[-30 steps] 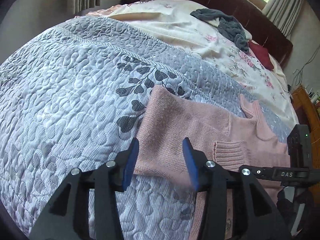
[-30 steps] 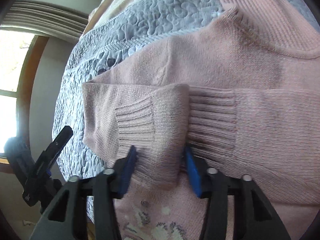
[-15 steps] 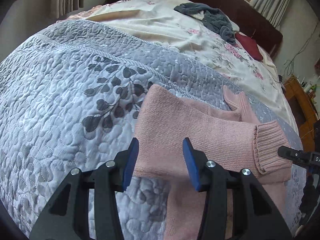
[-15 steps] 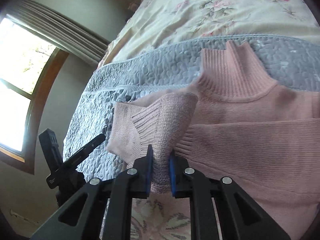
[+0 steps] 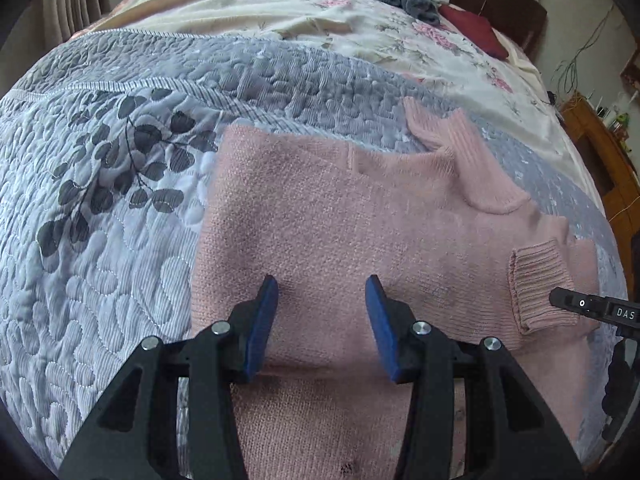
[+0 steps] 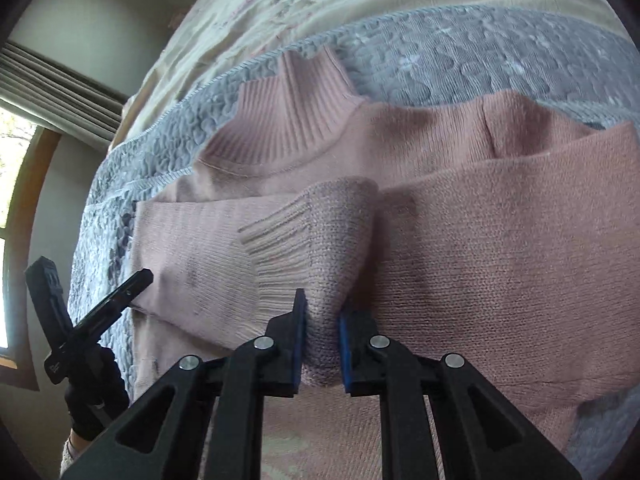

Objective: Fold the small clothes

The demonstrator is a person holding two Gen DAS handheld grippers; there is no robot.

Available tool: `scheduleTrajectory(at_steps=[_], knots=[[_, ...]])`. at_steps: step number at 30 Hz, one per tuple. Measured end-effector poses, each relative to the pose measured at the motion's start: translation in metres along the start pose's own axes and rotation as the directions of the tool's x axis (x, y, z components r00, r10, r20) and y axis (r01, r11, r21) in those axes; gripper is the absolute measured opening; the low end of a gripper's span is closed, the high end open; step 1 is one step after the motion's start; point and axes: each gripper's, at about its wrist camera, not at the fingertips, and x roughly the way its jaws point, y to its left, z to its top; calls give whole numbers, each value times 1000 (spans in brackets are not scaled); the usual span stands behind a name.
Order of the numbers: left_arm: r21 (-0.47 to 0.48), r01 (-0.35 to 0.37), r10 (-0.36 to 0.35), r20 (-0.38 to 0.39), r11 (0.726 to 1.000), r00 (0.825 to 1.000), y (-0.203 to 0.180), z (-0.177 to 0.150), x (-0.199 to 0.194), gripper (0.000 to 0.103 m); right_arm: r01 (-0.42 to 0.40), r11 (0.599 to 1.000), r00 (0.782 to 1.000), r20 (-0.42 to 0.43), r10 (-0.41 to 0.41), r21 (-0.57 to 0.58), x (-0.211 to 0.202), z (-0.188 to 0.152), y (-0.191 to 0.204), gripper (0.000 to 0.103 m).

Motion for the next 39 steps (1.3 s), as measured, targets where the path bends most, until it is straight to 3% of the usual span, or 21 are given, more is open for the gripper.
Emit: scheduleTrajectory(at_steps=[5, 10, 15, 18, 20, 22, 23, 24, 25, 29, 33, 39], knots=[[11, -1, 1, 4, 1000, 1000, 3, -2, 1, 45, 33, 999, 999, 6, -33, -17, -2, -6, -2, 26], [28, -3, 2, 33, 1000, 999, -7, 3, -18, 46, 154, 979, 981, 138, -136, -130, -37, -14, 33, 28], [74, 18, -20, 32, 997, 999, -29, 6, -21, 48, 167, 945, 986, 72, -153, -280, -13, -22, 80, 39], [81, 8, -8, 7, 997, 1000, -32, 4, -10, 48, 298, 891, 954, 80, -288, -343, 12, -29, 97, 52], [63, 2, -1, -25, 998, 1000, -28, 1, 1, 48, 328, 880, 942, 50, -332, -345, 27, -31, 93, 52], [43, 15, -13, -43, 999, 999, -23, -3, 10, 48, 345, 876, 935, 47, -351, -336, 33, -31, 88, 43], [45, 18, -16, -39, 999, 999, -22, -4, 11, 48, 339, 880, 938, 46, -344, -333, 31, -31, 82, 42], [50, 18, -16, -35, 999, 999, -22, -5, 10, 48, 327, 887, 943, 46, -331, -325, 27, -31, 80, 33], [56, 15, -13, -32, 998, 999, -23, -5, 10, 49, 320, 894, 946, 47, -322, -314, 22, -30, 77, 17], [69, 9, -7, -30, 998, 1000, -24, -6, 11, 49, 195, 962, 980, 72, -185, -190, -16, -24, 51, 15], [61, 8, -7, -28, 998, 1000, -24, -7, 12, 50, 91, 994, 988, 129, -82, -65, -60, -19, 18, 15], [72, -4, 6, -24, 997, 1000, -27, -7, 14, 52, 58, 994, 986, 153, -71, 91, -90, -20, -35, 13]])
